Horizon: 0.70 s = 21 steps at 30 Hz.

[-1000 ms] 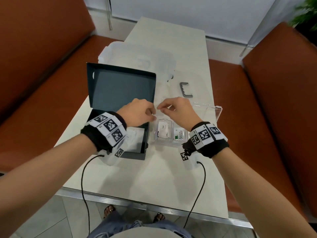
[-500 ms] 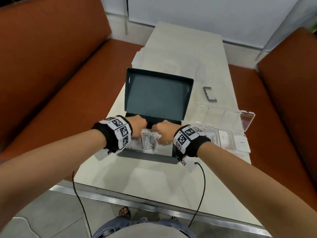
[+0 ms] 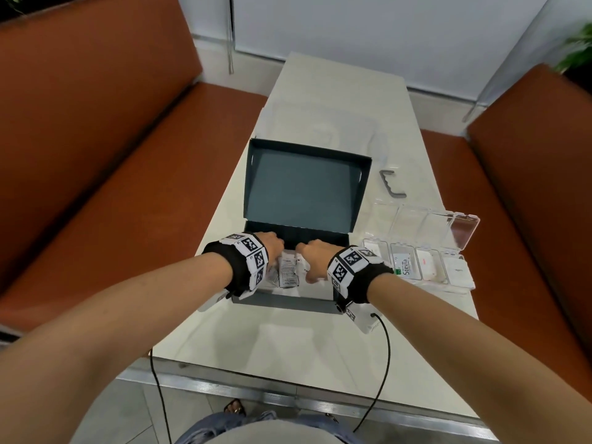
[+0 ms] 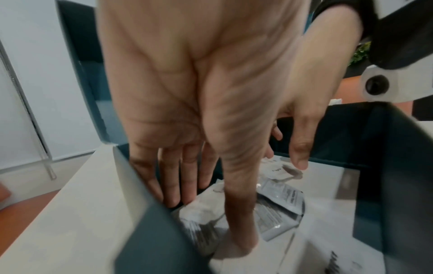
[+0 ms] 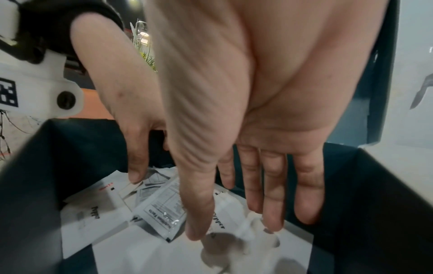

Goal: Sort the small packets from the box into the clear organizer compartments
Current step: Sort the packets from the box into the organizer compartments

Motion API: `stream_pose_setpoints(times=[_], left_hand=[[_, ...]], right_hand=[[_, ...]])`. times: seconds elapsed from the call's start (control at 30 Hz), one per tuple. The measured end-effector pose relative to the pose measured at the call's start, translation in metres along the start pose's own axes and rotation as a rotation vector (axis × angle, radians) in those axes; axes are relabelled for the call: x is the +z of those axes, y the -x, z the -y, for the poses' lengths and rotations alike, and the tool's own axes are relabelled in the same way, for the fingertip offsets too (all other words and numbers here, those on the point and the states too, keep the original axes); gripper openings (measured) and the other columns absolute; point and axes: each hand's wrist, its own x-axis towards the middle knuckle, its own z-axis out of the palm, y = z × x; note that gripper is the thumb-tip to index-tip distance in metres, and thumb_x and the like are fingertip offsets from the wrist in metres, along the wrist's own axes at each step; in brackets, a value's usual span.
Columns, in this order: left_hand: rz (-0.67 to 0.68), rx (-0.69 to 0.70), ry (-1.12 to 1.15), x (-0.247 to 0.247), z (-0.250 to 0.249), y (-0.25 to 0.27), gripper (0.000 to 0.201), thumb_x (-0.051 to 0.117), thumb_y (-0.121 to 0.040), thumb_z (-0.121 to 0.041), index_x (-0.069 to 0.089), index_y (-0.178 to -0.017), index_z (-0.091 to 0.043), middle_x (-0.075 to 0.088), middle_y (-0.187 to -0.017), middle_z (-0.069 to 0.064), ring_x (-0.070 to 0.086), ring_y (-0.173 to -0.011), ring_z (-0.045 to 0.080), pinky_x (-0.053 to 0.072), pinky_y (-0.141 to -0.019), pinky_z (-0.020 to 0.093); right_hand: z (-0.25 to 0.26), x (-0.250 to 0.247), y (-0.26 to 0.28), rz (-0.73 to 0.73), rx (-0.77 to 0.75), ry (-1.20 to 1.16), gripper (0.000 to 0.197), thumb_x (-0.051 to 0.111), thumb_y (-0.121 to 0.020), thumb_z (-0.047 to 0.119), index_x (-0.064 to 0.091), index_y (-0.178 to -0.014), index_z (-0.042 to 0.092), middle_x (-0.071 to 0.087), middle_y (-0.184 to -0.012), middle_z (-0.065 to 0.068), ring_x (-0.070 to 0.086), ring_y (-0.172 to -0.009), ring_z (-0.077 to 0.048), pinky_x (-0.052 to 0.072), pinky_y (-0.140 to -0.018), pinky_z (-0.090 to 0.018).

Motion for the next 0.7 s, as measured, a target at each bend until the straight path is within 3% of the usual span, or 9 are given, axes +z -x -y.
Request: stream_pose_setpoints(times=[0.13, 0.23, 0.33, 0.4, 0.47, 0.57, 0.7], left_hand=[[0.031, -0.018, -0.054, 0.001, -0.004, -0.001, 0.051, 0.062, -0.093, -0.016, 0.045, -0.140, -0.004, 0.050, -0.137, 0.013, 0.055, -0.122, 0.027, 0.046, -0.088, 0.031], [0.013, -0.035, -0.052, 0.002, -0.009, -0.001, 0.050, 0.059, -0.095, -0.017, 0.041, -0.140, -0.002, 0.050, -0.137, 0.013, 0.054, -0.122, 0.027, 0.046, -0.089, 0.033], [0.004, -0.046, -0.032, 0.004, -0.013, 0.000, 0.058, 0.064, -0.091, -0.016, 0.037, -0.141, -0.002, 0.050, -0.137, 0.013, 0.054, -0.122, 0.027, 0.046, -0.085, 0.034], [0.003, -0.053, -0.026, 0.004, -0.014, 0.001, 0.057, 0.064, -0.091, -0.015, 0.038, -0.140, -0.003, 0.051, -0.136, 0.013, 0.054, -0.122, 0.028, 0.046, -0.082, 0.036], [0.004, -0.044, -0.023, 0.005, -0.014, 0.002, 0.054, 0.063, -0.092, -0.017, 0.041, -0.140, -0.004, 0.050, -0.137, 0.013, 0.053, -0.123, 0.029, 0.047, -0.086, 0.038], [0.019, -0.026, -0.033, 0.006, -0.015, 0.002, 0.046, 0.058, -0.095, -0.013, 0.043, -0.138, -0.001, 0.053, -0.135, 0.014, 0.056, -0.121, 0.028, 0.048, -0.089, 0.035], [0.018, -0.014, -0.019, 0.004, -0.016, 0.005, 0.039, 0.063, -0.093, -0.016, 0.054, -0.129, -0.003, 0.061, -0.126, 0.013, 0.062, -0.112, 0.026, 0.050, -0.080, 0.030]], right_hand=[[0.003, 0.000, -0.002, 0.019, 0.005, 0.044, 0.050, 0.074, -0.078, 0.012, 0.047, -0.119, 0.005, 0.062, -0.102, -0.013, 0.057, -0.078, -0.024, 0.044, -0.060, -0.030], [0.006, -0.001, -0.004, 0.032, 0.004, 0.044, 0.055, 0.075, -0.078, 0.010, 0.046, -0.124, 0.005, 0.062, -0.104, -0.013, 0.058, -0.077, -0.023, 0.046, -0.060, -0.029], [0.006, 0.001, -0.005, 0.044, 0.011, 0.028, 0.058, 0.075, -0.078, 0.011, 0.046, -0.127, 0.006, 0.063, -0.106, -0.012, 0.064, -0.087, -0.025, 0.053, -0.068, -0.029], [0.005, 0.002, -0.006, 0.051, 0.020, 0.012, 0.058, 0.077, -0.077, 0.013, 0.047, -0.126, 0.007, 0.063, -0.107, -0.011, 0.065, -0.090, -0.026, 0.056, -0.073, -0.032], [0.003, 0.002, -0.005, 0.072, 0.026, -0.008, 0.055, 0.078, -0.076, 0.016, 0.051, -0.122, 0.007, 0.064, -0.106, -0.011, 0.065, -0.089, -0.026, 0.057, -0.075, -0.034], [-0.001, 0.002, -0.005, 0.126, 0.034, 0.002, 0.037, 0.078, -0.076, 0.021, 0.061, -0.106, 0.006, 0.065, -0.086, -0.008, 0.064, -0.074, -0.023, 0.055, -0.071, -0.033], [-0.001, 0.002, -0.006, 0.155, 0.045, 0.010, 0.028, 0.078, -0.074, 0.029, 0.063, -0.087, 0.010, 0.059, -0.065, -0.002, 0.061, -0.062, -0.021, 0.054, -0.062, -0.030]])
